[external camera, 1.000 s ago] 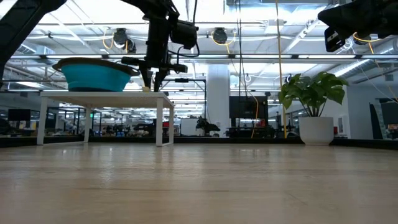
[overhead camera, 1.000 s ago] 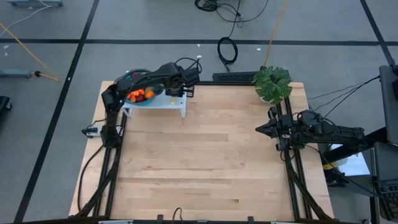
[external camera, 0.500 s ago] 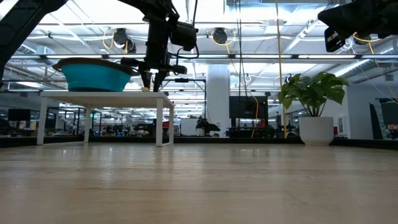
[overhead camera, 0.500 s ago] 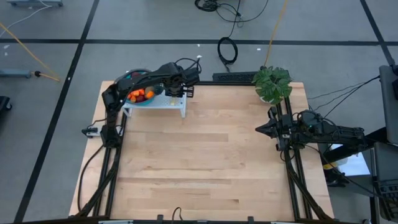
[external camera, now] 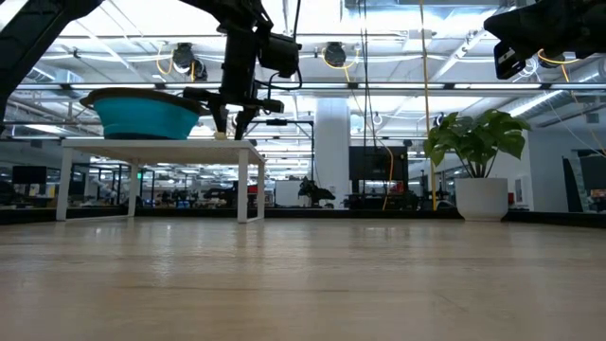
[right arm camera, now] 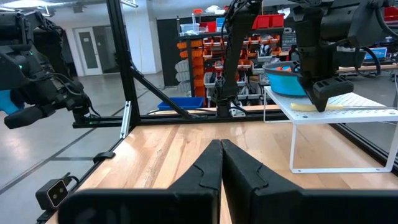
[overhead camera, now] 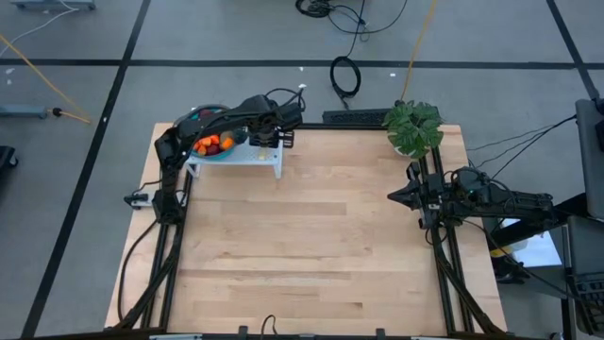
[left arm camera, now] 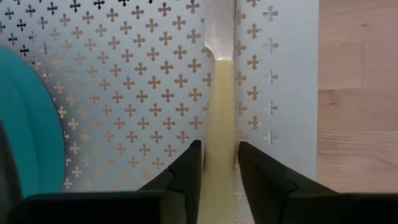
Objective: Pick & Place Fruit
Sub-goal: Put the yellow knife on the shelf, then return to Home Position
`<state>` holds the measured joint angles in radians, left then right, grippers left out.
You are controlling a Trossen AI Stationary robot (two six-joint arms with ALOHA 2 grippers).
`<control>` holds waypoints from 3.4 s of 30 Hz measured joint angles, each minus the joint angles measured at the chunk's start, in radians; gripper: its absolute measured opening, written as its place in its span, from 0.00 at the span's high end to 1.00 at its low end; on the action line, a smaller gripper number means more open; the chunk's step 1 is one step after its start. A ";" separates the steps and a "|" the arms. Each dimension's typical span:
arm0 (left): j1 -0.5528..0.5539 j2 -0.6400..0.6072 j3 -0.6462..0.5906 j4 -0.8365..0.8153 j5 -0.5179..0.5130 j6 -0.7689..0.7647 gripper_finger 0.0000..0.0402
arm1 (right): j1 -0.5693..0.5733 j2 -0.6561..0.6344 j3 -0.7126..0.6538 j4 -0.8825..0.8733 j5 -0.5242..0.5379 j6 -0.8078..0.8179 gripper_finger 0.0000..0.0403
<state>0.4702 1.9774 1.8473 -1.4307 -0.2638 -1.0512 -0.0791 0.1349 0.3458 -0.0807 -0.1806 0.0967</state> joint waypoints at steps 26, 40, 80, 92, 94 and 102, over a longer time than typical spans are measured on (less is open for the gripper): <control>-0.223 -0.017 0.476 -0.118 -0.219 0.157 0.63 | 0.000 0.000 0.000 0.000 -0.003 0.000 1.00; -0.579 -0.096 0.478 0.007 -0.363 0.268 0.97 | 0.000 0.000 0.000 0.000 -0.007 -0.008 1.00; -0.635 -1.037 -1.104 1.364 -0.043 0.755 0.98 | 0.000 0.000 0.000 -0.007 -0.006 0.179 1.00; -0.729 -1.281 -1.578 1.907 -0.080 0.832 1.00 | 0.000 0.012 -0.014 0.021 -0.004 0.179 1.00; -0.742 -1.280 -1.637 2.002 -0.099 0.839 0.99 | 0.000 0.022 -0.061 0.120 -0.004 0.188 1.00; -0.762 -1.286 -1.781 2.144 -0.181 0.863 0.98 | 0.000 0.021 -0.231 0.309 -0.061 0.284 1.00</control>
<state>-0.2917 0.6916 0.0666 0.7128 -0.4446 -0.1882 -0.0792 0.1557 0.1143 0.2286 -0.2412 0.3805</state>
